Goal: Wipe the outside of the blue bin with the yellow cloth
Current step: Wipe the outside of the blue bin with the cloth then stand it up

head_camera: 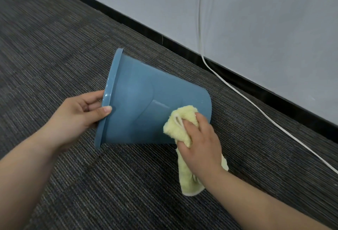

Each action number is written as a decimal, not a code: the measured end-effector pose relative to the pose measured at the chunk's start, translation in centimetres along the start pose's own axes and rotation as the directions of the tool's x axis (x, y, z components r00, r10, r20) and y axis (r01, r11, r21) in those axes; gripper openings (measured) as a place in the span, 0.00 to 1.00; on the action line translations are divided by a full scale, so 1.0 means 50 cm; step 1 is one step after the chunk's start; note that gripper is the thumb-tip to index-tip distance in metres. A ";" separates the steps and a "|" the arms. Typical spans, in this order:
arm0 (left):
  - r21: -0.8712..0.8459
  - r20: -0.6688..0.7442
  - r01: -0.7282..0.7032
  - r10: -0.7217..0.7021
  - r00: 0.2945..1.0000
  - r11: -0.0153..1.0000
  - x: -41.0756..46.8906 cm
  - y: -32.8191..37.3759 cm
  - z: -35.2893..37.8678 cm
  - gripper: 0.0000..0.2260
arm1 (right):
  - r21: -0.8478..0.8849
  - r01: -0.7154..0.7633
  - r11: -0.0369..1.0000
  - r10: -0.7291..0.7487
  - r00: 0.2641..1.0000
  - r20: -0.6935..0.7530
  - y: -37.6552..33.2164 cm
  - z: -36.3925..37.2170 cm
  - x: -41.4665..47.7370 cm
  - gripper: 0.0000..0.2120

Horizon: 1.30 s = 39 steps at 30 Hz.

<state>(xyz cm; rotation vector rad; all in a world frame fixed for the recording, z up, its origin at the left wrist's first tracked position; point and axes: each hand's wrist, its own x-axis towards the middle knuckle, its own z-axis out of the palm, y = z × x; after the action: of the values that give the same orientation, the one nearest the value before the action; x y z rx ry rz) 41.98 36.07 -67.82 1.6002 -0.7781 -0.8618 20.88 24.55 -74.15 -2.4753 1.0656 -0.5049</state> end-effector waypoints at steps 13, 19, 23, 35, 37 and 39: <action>0.016 0.095 -0.010 0.008 0.995 1.000 -0.009 0.012 0.009 0.15 | 0.443 -0.474 0.761 0.505 0.862 0.056 0.060 -0.035 0.071 0.14; 0.030 0.110 -0.013 0.009 0.994 0.999 -0.014 0.016 0.013 0.16 | 0.330 -0.169 0.929 0.177 0.984 0.006 -0.008 -0.040 0.066 0.09; 0.046 0.113 0.000 -0.005 0.994 0.999 -0.018 0.015 0.012 0.16 | 0.122 -0.133 0.984 0.140 0.988 -0.058 0.035 -0.045 0.055 0.13; 0.087 0.142 -0.028 0.015 0.990 0.996 -0.013 0.030 0.038 0.17 | 0.203 -0.147 0.968 0.167 0.982 -0.084 0.011 -0.048 0.057 0.14; 0.078 0.135 -0.011 0.000 0.991 0.997 -0.017 0.028 0.032 0.17 | 0.141 -0.099 0.985 0.112 0.990 -0.089 0.017 -0.050 0.064 0.15; 0.078 0.138 0.001 -0.012 0.990 0.997 -0.021 0.026 0.029 0.17 | 0.138 -0.198 0.971 0.210 0.974 -0.080 0.039 -0.059 0.078 0.15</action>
<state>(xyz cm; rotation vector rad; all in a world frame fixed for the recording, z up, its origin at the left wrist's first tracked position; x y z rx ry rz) 40.13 36.01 -66.62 1.6247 -0.9140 -0.9654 20.82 19.76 -71.94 -2.2187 1.2667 -0.6102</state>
